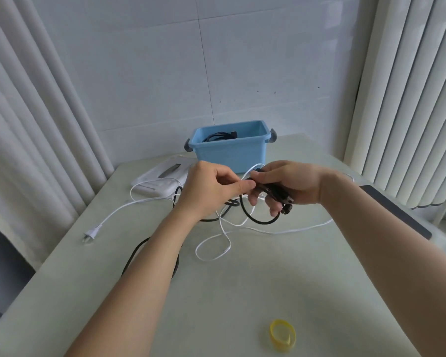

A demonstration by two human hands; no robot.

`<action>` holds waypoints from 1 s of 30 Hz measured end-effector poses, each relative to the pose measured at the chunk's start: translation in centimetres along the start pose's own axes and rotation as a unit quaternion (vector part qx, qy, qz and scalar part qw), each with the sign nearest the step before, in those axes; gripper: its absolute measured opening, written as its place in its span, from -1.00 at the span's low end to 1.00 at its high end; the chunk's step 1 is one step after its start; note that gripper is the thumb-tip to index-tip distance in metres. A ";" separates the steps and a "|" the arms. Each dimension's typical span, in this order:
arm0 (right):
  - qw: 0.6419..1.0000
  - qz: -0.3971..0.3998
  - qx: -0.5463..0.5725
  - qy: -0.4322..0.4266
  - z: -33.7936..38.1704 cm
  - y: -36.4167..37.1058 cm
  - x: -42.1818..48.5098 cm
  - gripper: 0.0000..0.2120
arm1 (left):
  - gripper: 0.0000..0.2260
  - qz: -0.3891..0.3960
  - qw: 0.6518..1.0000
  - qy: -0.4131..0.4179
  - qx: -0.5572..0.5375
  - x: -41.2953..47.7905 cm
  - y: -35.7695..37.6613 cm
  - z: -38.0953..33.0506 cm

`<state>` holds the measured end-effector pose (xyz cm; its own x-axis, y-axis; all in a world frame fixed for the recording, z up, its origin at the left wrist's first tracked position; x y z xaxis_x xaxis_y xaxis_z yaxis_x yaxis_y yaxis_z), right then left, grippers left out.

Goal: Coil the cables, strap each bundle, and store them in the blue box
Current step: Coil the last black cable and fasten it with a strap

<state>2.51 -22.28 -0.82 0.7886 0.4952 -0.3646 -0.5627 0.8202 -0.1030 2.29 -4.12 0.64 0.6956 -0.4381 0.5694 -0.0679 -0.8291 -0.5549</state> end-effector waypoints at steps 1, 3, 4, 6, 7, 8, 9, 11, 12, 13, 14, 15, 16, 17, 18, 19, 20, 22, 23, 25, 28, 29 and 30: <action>1.000 0.019 -0.005 0.001 0.0 0.4 0.1 -0.63 | -0.79 -0.017 1.000 0.003 0.007 0.1 0.0 0.3; 0.997 0.071 0.012 0.004 0.1 1.3 0.2 -0.56 | -0.70 -0.034 0.999 -0.005 0.009 0.2 -0.1 1.1; 0.995 0.101 0.019 -0.001 0.2 1.7 0.1 -0.54 | -0.64 -0.020 1.000 -0.014 -0.001 0.2 -0.1 1.4; 0.987 0.154 0.037 -0.024 0.4 2.1 0.2 -0.54 | -0.54 0.068 0.994 -0.012 -0.083 0.1 0.2 1.4; 0.983 0.170 0.054 -0.037 0.4 2.3 0.2 -0.55 | -0.55 0.122 0.983 -0.003 -0.137 -0.2 0.5 1.0; 0.980 0.177 0.071 -0.048 0.5 2.3 0.2 -0.55 | -0.59 0.160 0.971 0.007 -0.176 -0.5 0.6 0.6; 0.979 0.176 0.086 -0.062 0.5 2.3 0.2 -0.55 | -0.64 0.175 0.965 0.015 -0.193 -0.7 0.6 0.3; 0.979 0.161 0.095 -0.083 0.6 2.0 0.2 -0.57 | -0.72 0.155 0.970 0.011 -0.184 -0.7 0.2 0.1; 0.981 0.144 0.092 -0.090 0.6 1.8 0.1 -0.59 | -0.77 0.140 0.975 0.002 -0.174 -0.7 0.0 0.1; 0.984 0.125 0.088 -0.093 0.5 1.4 0.1 -0.64 | -0.81 0.129 0.979 -0.004 -0.158 -0.6 -0.2 0.4; 0.987 0.106 0.082 -0.092 0.4 1.1 0.0 -0.69 | -0.85 0.122 0.983 -0.005 -0.138 -0.5 -0.4 0.5; 0.989 0.091 0.077 -0.090 0.4 0.8 0.0 -0.73 | -0.86 0.119 0.986 -0.002 -0.118 -0.4 -0.5 0.7; 0.990 0.082 0.073 -0.089 0.3 0.6 -0.1 -0.76 | -0.85 0.122 0.988 0.001 -0.099 -0.3 -0.4 0.7; 0.991 0.079 0.069 -0.087 0.3 0.5 0.0 -0.79 | -0.85 0.126 0.988 0.001 -0.087 -0.3 -0.2 0.8; 0.991 0.079 0.069 -0.084 0.2 0.4 0.0 -0.83 | -0.85 0.131 0.989 -0.003 -0.075 -0.2 0.1 0.9; 0.992 0.080 0.068 -0.076 0.1 0.5 0.1 -0.86 | -0.86 0.135 0.988 -0.009 -0.067 -0.2 0.3 0.9; 0.992 0.083 0.065 -0.068 0.1 0.6 0.1 -0.87 | -0.85 0.139 0.988 -0.018 -0.060 -0.2 0.4 0.9; 0.992 0.094 0.060 -0.060 0.1 0.8 0.0 -0.85 | -0.81 0.148 0.987 -0.042 -0.054 -0.2 0.5 0.9; 0.991 0.099 0.062 -0.064 0.2 1.0 0.0 -0.85 | -0.80 0.143 0.987 -0.047 -0.061 -0.2 0.4 0.9; 0.990 0.099 0.072 -0.076 0.6 1.4 0.2 -0.88 | -0.84 0.124 0.988 -0.044 -0.083 -0.1 -0.3 0.8; 0.990 0.083 0.086 -0.079 0.6 1.4 0.5 -0.86 | -0.93 0.130 0.986 -0.025 -0.098 -0.2 -1.1 0.8; 0.991 0.066 0.093 -0.073 0.5 1.3 0.6 -0.79 | -0.84 0.135 0.985 -0.025 -0.107 -0.3 -1.2 1.0; 0.991 0.044 0.107 -0.065 0.4 1.0 0.6 -0.71 | -0.77 0.142 0.983 -0.031 -0.113 -0.5 -1.3 1.3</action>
<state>2.56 -21.02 -0.76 0.7722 0.5882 -0.2401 -0.5754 0.8078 0.1283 2.99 -2.34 0.30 0.6678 -0.6463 0.3692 -0.4176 -0.7359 -0.5330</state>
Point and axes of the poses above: each hand's wrist, its own x-axis towards the middle knuckle, its own y-axis out of the palm, z = x × y, the point moved 3 cm from there along x, towards the middle knuckle, and after that the axes turned 12 degrees about y, right-handed, at the moved point
